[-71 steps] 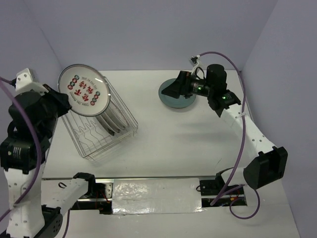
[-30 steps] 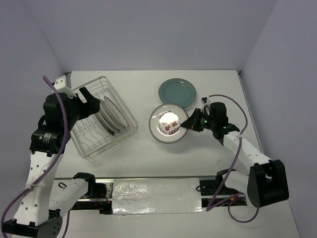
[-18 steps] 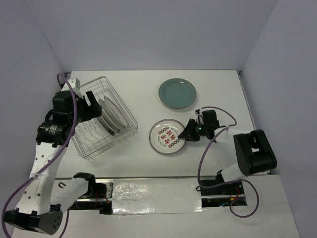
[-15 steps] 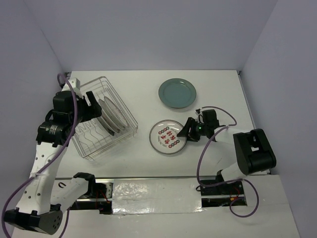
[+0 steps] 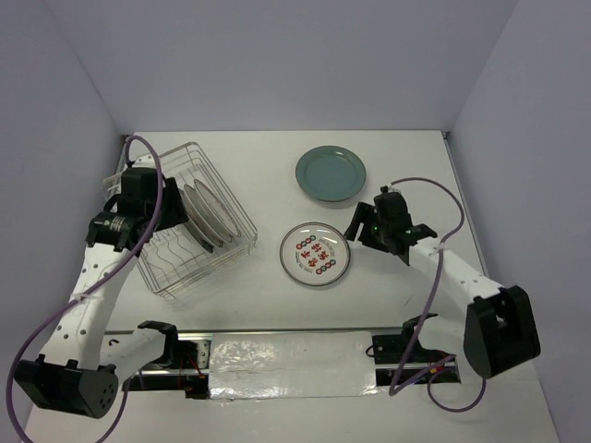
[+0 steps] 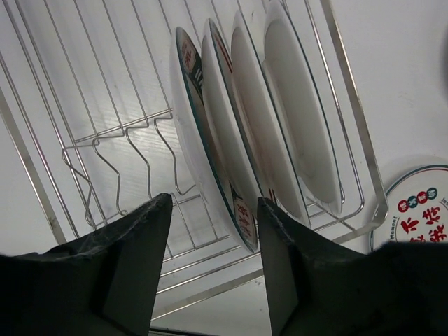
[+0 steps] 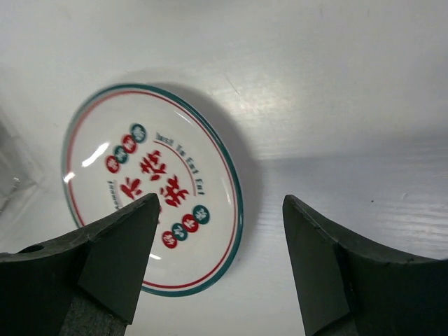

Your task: Unload the plates from the dish rack

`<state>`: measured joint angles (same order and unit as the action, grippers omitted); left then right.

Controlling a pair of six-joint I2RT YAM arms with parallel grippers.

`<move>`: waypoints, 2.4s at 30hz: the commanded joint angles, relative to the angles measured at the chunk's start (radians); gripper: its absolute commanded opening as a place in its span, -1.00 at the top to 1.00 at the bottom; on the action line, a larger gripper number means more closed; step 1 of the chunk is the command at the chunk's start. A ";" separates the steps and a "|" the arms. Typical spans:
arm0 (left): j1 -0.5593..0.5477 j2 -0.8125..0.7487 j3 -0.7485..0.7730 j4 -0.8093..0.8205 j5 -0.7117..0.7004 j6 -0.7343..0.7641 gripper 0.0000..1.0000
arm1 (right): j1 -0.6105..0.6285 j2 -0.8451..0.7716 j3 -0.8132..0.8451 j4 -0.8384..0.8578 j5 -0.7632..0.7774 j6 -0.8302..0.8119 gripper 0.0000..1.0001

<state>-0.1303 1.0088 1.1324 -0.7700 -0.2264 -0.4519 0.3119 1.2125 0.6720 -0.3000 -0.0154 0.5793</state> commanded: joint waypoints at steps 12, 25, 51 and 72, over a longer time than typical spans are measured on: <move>-0.022 0.068 -0.059 0.035 -0.099 -0.083 0.30 | 0.064 -0.139 0.101 -0.123 0.083 -0.050 -0.58; -0.032 0.077 0.078 -0.038 -0.106 -0.119 1.00 | 0.073 -0.117 0.113 -0.106 0.049 -0.081 -0.57; -0.032 0.019 0.587 -0.167 0.029 -0.030 1.00 | 0.125 0.010 0.282 0.505 -0.777 0.150 -1.00; -0.032 -0.217 0.083 0.407 0.546 -0.271 0.99 | 0.325 0.090 0.370 0.724 -0.506 0.222 0.97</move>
<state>-0.1562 0.8055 1.2064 -0.4824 0.2867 -0.6994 0.6308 1.3430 1.0584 0.3698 -0.5903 0.8253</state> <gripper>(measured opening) 0.194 0.126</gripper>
